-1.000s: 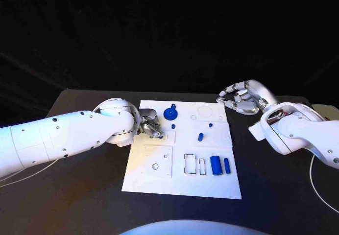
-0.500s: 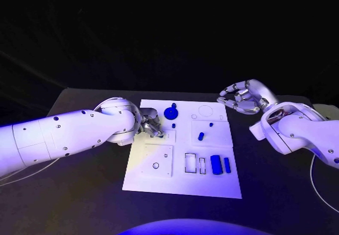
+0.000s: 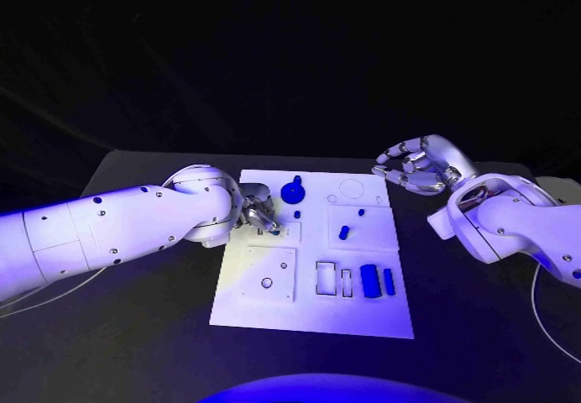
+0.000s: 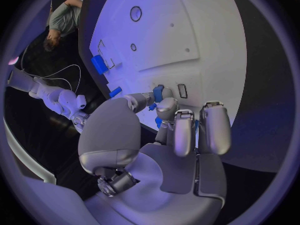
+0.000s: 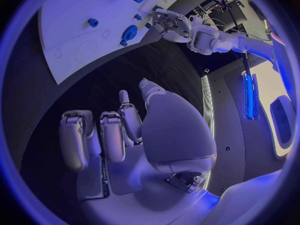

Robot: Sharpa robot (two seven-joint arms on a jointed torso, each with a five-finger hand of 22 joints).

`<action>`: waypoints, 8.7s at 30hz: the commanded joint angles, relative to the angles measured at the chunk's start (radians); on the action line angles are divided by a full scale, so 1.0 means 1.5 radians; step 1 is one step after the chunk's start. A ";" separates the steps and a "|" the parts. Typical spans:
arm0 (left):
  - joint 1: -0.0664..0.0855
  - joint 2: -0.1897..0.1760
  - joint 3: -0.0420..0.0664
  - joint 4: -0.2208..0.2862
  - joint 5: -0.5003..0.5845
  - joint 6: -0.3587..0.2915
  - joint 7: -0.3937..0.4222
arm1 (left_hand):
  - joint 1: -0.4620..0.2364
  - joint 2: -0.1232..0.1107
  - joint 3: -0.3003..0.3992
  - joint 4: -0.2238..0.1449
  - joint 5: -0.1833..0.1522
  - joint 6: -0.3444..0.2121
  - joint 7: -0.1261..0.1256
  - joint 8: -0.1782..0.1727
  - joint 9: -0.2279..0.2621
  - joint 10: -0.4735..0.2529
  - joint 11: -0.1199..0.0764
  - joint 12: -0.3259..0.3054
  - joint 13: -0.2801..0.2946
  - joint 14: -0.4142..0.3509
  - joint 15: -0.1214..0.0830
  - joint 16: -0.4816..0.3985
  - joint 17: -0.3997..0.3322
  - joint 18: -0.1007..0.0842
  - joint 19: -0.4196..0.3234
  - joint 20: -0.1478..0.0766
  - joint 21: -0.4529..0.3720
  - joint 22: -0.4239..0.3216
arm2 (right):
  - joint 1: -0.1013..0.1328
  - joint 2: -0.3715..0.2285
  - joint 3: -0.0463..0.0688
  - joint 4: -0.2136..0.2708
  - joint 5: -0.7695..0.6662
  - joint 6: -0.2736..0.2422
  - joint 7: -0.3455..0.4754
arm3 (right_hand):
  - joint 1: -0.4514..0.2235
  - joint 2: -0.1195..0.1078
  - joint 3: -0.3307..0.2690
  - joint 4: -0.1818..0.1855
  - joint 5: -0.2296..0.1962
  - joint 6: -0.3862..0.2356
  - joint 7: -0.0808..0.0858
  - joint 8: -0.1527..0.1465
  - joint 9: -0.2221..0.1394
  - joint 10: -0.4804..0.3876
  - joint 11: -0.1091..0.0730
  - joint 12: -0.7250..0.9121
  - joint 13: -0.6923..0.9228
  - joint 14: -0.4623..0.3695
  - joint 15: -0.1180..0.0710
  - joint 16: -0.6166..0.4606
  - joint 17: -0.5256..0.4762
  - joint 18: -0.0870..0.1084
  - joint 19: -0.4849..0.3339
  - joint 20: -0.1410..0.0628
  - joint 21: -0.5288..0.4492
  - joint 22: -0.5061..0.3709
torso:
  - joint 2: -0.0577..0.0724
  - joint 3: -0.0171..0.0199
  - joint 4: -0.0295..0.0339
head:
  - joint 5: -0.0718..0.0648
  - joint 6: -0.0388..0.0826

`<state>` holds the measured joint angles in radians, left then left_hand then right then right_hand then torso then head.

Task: Assemble the parts on the task board

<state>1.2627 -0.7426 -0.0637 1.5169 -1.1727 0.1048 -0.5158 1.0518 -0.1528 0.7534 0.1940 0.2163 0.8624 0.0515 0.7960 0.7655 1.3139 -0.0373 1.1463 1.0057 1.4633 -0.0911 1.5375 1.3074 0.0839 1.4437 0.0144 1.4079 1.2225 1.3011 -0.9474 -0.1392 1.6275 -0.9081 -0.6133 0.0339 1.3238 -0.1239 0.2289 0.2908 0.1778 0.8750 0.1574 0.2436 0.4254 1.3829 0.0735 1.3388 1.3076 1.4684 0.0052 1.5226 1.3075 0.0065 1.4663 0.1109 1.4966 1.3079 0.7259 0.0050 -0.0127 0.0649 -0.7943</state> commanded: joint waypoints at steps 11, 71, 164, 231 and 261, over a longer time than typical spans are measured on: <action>-0.002 0.009 -0.002 -0.010 0.017 0.018 -0.003 | -0.034 0.004 0.062 -0.067 0.000 0.019 -0.017 0.002 0.001 0.009 -0.004 0.007 0.009 0.065 -0.007 0.007 0.150 -0.012 0.006 -0.005 0.005 0.005 | -0.001 0.000 0.000 0.000 -0.004 0.004 0.001 | -0.010 0.001 -0.003 0.000 0.007 -0.003 -0.002 0.004 -0.001 0.001 -0.002 -0.001 0.039 0.050 -0.005 -0.004 0.107 0.010 0.042 -0.006 -0.003 0.140 | 0.000 0.0000 0.0000 | -0.001 -0.002; -0.001 0.018 -0.001 -0.024 0.060 0.040 -0.007 | -0.059 0.022 0.088 -0.100 0.048 0.038 -0.024 0.008 0.009 0.026 -0.010 0.023 0.026 0.069 -0.012 0.017 0.166 -0.014 0.011 -0.010 0.011 0.019 | -0.002 0.000 0.000 0.001 -0.003 0.004 0.000 | -0.012 0.001 -0.004 -0.001 0.013 -0.004 -0.002 0.005 -0.001 0.001 -0.002 -0.001 0.038 0.050 -0.005 -0.004 0.107 0.010 0.041 -0.006 -0.004 0.139 | 0.000 -0.0001 0.0003 | -0.001 -0.009; -0.001 0.014 0.001 -0.015 0.083 0.067 -0.012 | -0.071 0.057 0.114 -0.127 0.058 0.063 -0.032 0.000 0.011 0.039 -0.018 0.028 0.037 0.072 -0.017 0.022 0.176 -0.018 0.018 -0.014 0.018 0.041 | -0.004 -0.003 0.000 -0.001 -0.001 0.005 -0.003 | -0.035 0.008 -0.010 0.000 0.010 -0.006 -0.003 0.010 -0.003 0.002 -0.002 0.002 0.039 0.051 -0.006 -0.004 0.108 0.009 0.042 -0.007 -0.003 0.140 | 0.000 0.0003 0.0004 | -0.003 -0.014; 0.002 0.018 0.001 -0.030 0.065 0.085 -0.016 | -0.162 0.042 0.028 -0.040 0.041 0.072 -0.031 -0.009 0.009 0.040 -0.016 0.027 0.038 0.072 -0.016 0.022 0.176 -0.018 0.018 -0.012 0.018 0.045 | -0.004 -0.006 0.000 0.002 -0.001 0.001 -0.002 | -0.040 0.008 -0.013 0.001 0.013 -0.008 -0.003 0.011 -0.003 -0.001 -0.002 -0.002 0.036 0.050 -0.006 -0.005 0.106 0.011 0.040 -0.007 -0.007 0.138 | 0.000 -0.0002 0.0002 | -0.004 -0.016; 0.002 0.014 0.002 -0.024 0.083 0.062 -0.015 | -0.143 -0.005 0.002 -0.067 0.042 0.049 -0.028 -0.013 0.014 0.020 -0.013 0.007 0.014 0.070 -0.014 0.020 0.171 -0.016 0.014 -0.013 0.012 0.035 | -0.005 -0.006 0.000 0.001 -0.001 0.001 -0.003 | -0.043 0.008 -0.014 0.001 0.013 -0.010 -0.002 0.011 -0.004 -0.001 -0.002 -0.002 0.035 0.050 -0.006 -0.006 0.106 0.010 0.041 -0.007 -0.007 0.138 | 0.000 -0.0004 0.0006 | -0.004 -0.017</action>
<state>1.2684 -0.7235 -0.0586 1.4760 -1.0656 0.1901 -0.5423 0.8368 -0.1503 0.7584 0.0950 0.2839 0.9432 0.0085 0.7805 0.7847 1.3514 -0.0577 1.1617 1.0281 1.4669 -0.1088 1.5672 1.3073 0.0686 1.4615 -0.0034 1.4317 1.2751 1.2944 -0.9567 -0.1392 1.6279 -0.9056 -0.6147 0.0283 1.2701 -0.1146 0.2123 0.2908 0.1917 0.8643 0.1536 0.2551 0.4202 1.3829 0.0735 1.3388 1.3076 1.4647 0.0015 1.5189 1.3079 0.0065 1.4626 0.1073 1.4925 1.3077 0.7263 0.0044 -0.0118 0.0581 -0.8190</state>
